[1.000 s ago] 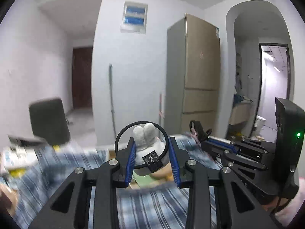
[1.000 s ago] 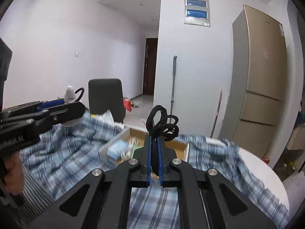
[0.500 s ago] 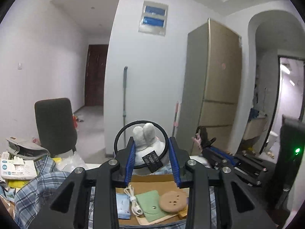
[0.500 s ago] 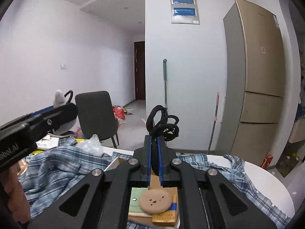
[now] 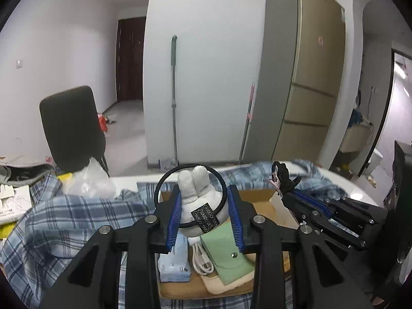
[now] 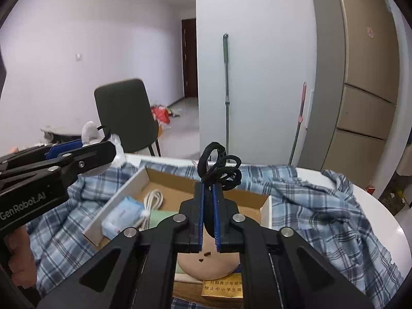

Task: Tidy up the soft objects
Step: 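Carry the black cable and white bunny item in both tools over the box, then lower both items into the box and open both tools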

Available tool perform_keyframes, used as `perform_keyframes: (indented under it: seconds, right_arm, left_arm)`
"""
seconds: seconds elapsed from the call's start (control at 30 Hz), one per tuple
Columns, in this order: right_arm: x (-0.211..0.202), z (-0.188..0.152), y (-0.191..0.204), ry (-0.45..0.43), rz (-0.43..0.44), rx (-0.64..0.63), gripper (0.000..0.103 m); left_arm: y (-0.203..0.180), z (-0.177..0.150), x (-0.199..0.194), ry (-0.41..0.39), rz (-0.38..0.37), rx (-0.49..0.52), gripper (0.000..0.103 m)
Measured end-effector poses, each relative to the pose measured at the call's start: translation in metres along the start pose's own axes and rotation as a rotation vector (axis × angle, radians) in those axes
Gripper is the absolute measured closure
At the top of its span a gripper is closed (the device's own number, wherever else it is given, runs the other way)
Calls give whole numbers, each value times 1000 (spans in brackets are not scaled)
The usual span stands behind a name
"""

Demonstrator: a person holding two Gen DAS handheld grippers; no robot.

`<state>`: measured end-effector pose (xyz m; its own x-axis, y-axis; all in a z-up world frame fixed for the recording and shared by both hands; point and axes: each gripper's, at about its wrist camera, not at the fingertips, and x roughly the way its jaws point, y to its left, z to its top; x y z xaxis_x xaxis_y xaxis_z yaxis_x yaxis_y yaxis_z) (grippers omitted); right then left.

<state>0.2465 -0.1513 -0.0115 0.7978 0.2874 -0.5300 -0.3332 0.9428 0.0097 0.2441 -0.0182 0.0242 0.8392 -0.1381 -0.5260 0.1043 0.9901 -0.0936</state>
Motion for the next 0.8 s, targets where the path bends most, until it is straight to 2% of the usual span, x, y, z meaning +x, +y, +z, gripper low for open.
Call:
perform_keyframes:
  seconds: [0.13,0.2,0.23,0.27,0.3,0.33,0.37,0.8]
  right_arm:
    - [9,-7,3,27,-1,-10,97]
    - [14,-10,3,49,8,-13,97]
    - [16,-11,4,59,9,-14,93]
    - [18,-13,3,69,7,-12,85]
    - [21,-16,3,77,1,-6,79]
    - [22,-17,1,80,-1,-1,61]
    - [22,-18,1,81,-3,4,46]
    - [2,-8,0,29,-21,2,46]
  left_arm:
    - [0,-12,12,42,0,6,64]
    - [-1,-14,15,47,8,4,53]
    - [0,-14,15,35,21,0,47]
    - [1,-14,13,20,31,-6,34]
    - [2,-14,10,4,37,-11,27]
    - [3,-14,8,-7,38,-15,27]
    - [4,-13,6,-12,32,-16,27]
    - [10,-2,-15,-41,17,-54,27]
